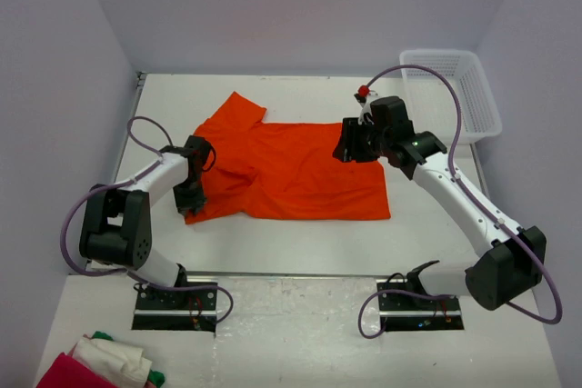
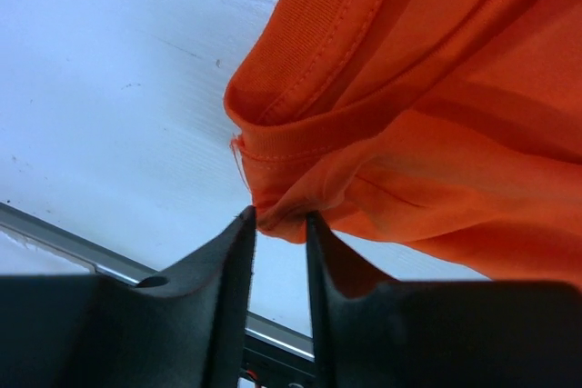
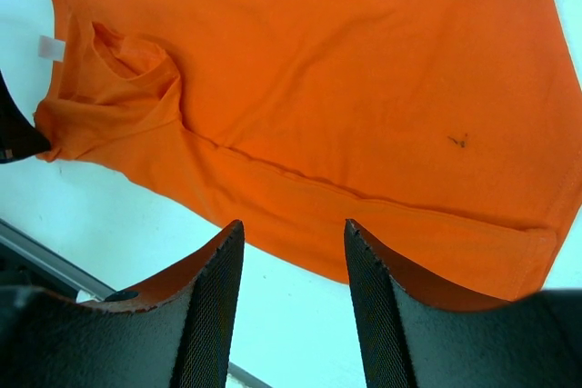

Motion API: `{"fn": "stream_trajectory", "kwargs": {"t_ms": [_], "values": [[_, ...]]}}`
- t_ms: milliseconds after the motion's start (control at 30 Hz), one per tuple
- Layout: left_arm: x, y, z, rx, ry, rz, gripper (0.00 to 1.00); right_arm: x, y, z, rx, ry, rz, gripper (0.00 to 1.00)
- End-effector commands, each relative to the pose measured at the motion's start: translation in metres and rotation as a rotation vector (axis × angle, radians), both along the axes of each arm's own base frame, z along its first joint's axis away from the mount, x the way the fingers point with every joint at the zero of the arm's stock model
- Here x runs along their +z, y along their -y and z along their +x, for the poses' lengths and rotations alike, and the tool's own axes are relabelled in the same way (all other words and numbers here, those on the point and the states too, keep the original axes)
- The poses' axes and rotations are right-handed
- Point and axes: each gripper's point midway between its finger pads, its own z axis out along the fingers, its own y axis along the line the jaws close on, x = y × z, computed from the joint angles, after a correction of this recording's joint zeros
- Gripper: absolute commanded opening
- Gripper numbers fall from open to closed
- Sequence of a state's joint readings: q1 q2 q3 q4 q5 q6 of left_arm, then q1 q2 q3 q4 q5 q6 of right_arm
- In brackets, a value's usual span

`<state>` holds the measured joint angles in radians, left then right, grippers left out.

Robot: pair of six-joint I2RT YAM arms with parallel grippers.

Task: Fold and stack the t-shirts
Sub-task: Fold the flattened tshirt in 1/3 of the way

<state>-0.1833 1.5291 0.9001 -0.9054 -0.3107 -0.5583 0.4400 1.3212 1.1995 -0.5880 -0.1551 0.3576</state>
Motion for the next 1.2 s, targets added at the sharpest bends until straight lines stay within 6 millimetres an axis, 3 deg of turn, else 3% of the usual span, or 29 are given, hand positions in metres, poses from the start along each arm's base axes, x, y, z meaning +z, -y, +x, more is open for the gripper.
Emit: {"fn": "stream_trajectory", "kwargs": {"t_ms": [0, 133, 200, 300, 333, 400, 600, 733, 933, 1167], "values": [[-0.001, -0.007, 0.006, 0.014, -0.004, 0.001, 0.26, 0.010, -0.004, -0.001, 0.029, 0.041, 0.031, 0.50], [0.001, -0.019, 0.008, 0.059, -0.006, -0.014, 0.00, -0.004, -0.009, -0.001, 0.029, -0.003, 0.044, 0.49], [0.005, -0.024, 0.009, 0.064, -0.003, -0.005, 0.00, -0.018, -0.012, -0.004, 0.036, -0.038, 0.051, 0.45], [0.012, -0.030, 0.013, 0.067, 0.005, 0.024, 0.00, -0.043, -0.020, -0.004, 0.046, -0.093, 0.058, 0.23], [0.014, -0.031, 0.016, 0.067, 0.011, 0.030, 0.00, -0.058, -0.027, -0.006, 0.055, -0.133, 0.050, 0.09], [0.016, -0.032, 0.016, 0.062, 0.007, 0.033, 0.00, -0.077, -0.035, -0.012, 0.069, -0.183, 0.039, 0.00], [0.030, -0.042, 0.021, 0.085, 0.033, 0.093, 0.00, -0.127, -0.071, -0.033, 0.124, -0.295, 0.012, 0.00], [0.024, -0.040, 0.017, 0.085, 0.006, 0.083, 0.00, -0.149, -0.089, -0.039, 0.157, -0.346, -0.002, 0.00], [0.016, -0.040, 0.015, 0.083, -0.026, 0.085, 0.00, -0.175, -0.095, -0.044, 0.149, -0.396, -0.026, 0.00], [0.003, -0.040, 0.010, 0.085, -0.090, 0.092, 0.00, -0.189, -0.083, -0.054, 0.066, -0.429, -0.054, 0.00]]}}
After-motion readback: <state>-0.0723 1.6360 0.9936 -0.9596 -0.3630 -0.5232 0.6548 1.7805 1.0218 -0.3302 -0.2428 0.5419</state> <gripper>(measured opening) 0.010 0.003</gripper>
